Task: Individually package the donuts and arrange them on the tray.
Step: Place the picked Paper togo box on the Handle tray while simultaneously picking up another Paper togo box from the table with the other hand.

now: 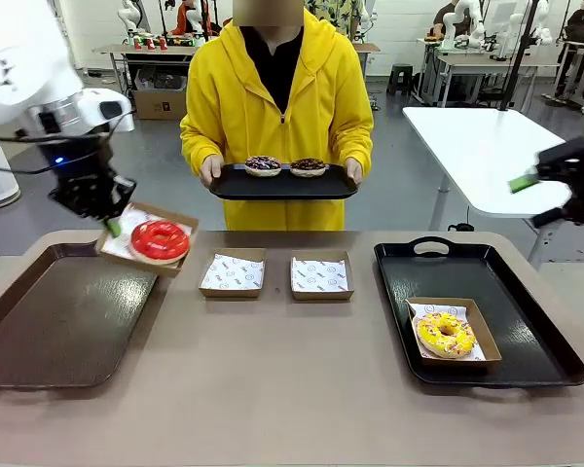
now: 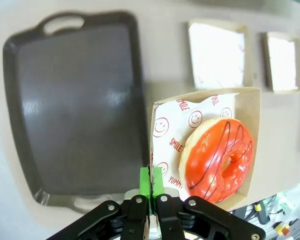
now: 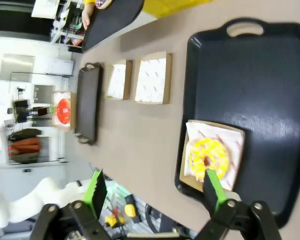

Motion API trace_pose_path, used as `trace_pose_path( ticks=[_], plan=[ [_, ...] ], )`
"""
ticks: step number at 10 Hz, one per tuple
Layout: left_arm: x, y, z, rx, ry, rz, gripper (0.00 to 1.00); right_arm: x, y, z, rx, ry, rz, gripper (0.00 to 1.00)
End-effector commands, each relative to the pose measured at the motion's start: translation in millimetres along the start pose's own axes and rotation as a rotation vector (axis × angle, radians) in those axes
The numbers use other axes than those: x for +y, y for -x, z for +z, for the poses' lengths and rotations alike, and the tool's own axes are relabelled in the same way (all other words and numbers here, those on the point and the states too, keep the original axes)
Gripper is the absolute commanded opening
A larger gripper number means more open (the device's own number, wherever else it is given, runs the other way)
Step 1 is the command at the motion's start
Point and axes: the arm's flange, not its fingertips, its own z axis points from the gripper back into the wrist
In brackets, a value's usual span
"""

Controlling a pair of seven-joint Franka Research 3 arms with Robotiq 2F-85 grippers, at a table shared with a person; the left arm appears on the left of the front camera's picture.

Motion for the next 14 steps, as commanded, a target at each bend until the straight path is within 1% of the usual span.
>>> trace_pose_path(
  ticks=[1,3,4,6,7,8,9,14],
  plan=[
    [31.3,31.3,-5.7,-0.01,0.016,0.054,0.01,25.6,-5.7,-46.3,0.001,0.121,0.024,1.0],
    [61.2,49.6,-16.9,0.018,-0.003,0.095,0.01,53.5,-11.6,-87.1,-0.01,0.196,0.068,1.0],
    [73.2,51.8,-19.7,0.035,-0.008,0.116,0.01,62.3,-13.6,-104.0,-0.016,0.22,0.084,1.0],
    [87.5,52.3,-27.0,0.069,-0.021,0.132,0.01,68.0,-12.7,-129.3,-0.019,0.266,0.112,1.0],
    [90.2,48.8,-29.7,0.087,-0.038,0.137,0.01,68.6,-12.5,-133.2,-0.017,0.262,0.116,1.0],
    [87.7,45.2,-31.9,0.087,-0.045,0.142,0.01,63.6,-7.3,-127.0,0.022,0.213,0.119,1.0],
    [86.2,53.9,-30.3,0.067,-0.016,0.16,0.01,71.1,-13.0,-131.2,-0.008,0.241,0.139,1.0],
    [86.2,53.9,-30.3,0.067,-0.016,0.16,0.01,71.1,-13.0,-131.2,-0.008,0.241,0.139,1.0]
  ],
)
